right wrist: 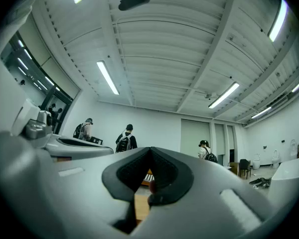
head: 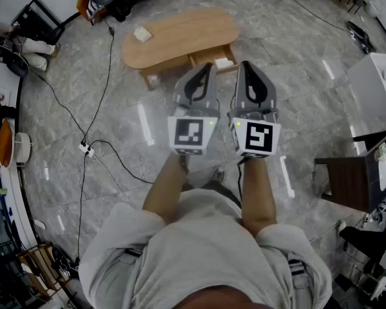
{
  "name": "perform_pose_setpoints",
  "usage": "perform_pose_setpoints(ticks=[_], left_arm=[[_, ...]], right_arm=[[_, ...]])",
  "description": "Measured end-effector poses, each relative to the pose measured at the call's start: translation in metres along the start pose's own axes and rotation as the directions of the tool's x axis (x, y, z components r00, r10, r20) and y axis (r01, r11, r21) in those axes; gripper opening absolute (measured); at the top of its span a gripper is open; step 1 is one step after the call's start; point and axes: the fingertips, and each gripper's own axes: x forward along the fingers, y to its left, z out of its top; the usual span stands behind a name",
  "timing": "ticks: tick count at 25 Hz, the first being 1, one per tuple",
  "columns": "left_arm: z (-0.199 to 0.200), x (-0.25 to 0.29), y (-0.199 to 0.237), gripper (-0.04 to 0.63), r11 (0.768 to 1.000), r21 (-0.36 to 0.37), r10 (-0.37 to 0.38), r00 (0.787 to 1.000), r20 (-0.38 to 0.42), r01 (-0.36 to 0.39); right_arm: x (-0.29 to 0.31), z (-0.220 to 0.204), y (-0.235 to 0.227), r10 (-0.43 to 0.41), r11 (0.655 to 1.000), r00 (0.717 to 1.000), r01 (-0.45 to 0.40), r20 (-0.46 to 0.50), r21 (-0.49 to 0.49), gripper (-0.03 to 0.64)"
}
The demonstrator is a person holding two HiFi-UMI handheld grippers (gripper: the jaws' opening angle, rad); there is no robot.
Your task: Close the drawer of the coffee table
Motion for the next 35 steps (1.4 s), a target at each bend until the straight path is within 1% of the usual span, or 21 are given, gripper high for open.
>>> perform_pose_setpoints(ticks=[4,8,10,13,15,20,22,24,29,32,35], left_arm=[[-0.006,0.003,-0.01,0.02,1.0,-0.001,-0.003,1.0,-0.005,0.003],[-0.02,0.009,-0.021,0.02,1.0,-0.014,0.007,0.999,-0.037,-0.007],[-0.025,0.014,-0.029,0.02,1.0,-0.01,0.017,0.999,-0.049,-0.018],[-0.033,0.023,-0.036,0.02,0.999,-0.002,0.036,0.998,-0.057,-0.036],[-0.039,0.027,-0.036,0.02,0.999,0.001,0.047,0.997,-0.067,-0.047],[-0.053,0.04,-0.036,0.02,0.998,0.021,0.063,0.994,-0.092,-0.061],[-0.061,0.048,-0.033,0.02,0.998,0.036,0.056,0.992,-0.11,-0.053],[-0.07,0.058,-0.023,0.02,0.998,0.034,0.057,0.991,-0.122,-0.054],[-0.097,0.095,-0.001,0.02,0.998,-0.013,0.055,0.988,-0.143,-0.058],[-0.105,0.128,0.009,0.02,0.998,-0.02,0.055,0.989,-0.14,-0.059],[-0.112,0.159,0.032,0.02,0.998,-0.034,0.057,0.989,-0.134,-0.062]], right_arm=[[-0.006,-0.009,-0.011,-0.005,1.0,1.0,0.005,-0.015,0.011,0.006],[-0.011,-0.021,-0.027,-0.007,1.0,0.999,0.008,-0.037,0.022,0.006],[-0.014,-0.029,-0.039,-0.014,0.999,0.998,0.016,-0.054,0.037,0.006],[-0.015,-0.037,-0.053,-0.017,0.999,0.999,0.019,-0.048,0.046,0.006],[-0.013,-0.043,-0.056,-0.012,0.999,0.999,0.014,-0.048,0.045,0.006],[0.0,-0.07,-0.063,0.013,0.997,0.995,-0.005,-0.095,0.082,0.006],[0.008,-0.08,-0.065,0.018,0.996,0.994,-0.008,-0.11,0.087,0.006],[0.021,-0.088,-0.064,0.019,0.996,0.993,-0.009,-0.12,0.086,0.006],[0.062,-0.113,-0.068,0.029,0.997,0.989,-0.019,-0.148,0.073,0.006],[0.093,-0.125,-0.079,0.042,0.997,0.987,-0.029,-0.158,0.078,0.006],[0.131,-0.133,-0.084,0.045,0.997,0.987,-0.034,-0.153,0.075,0.006]])
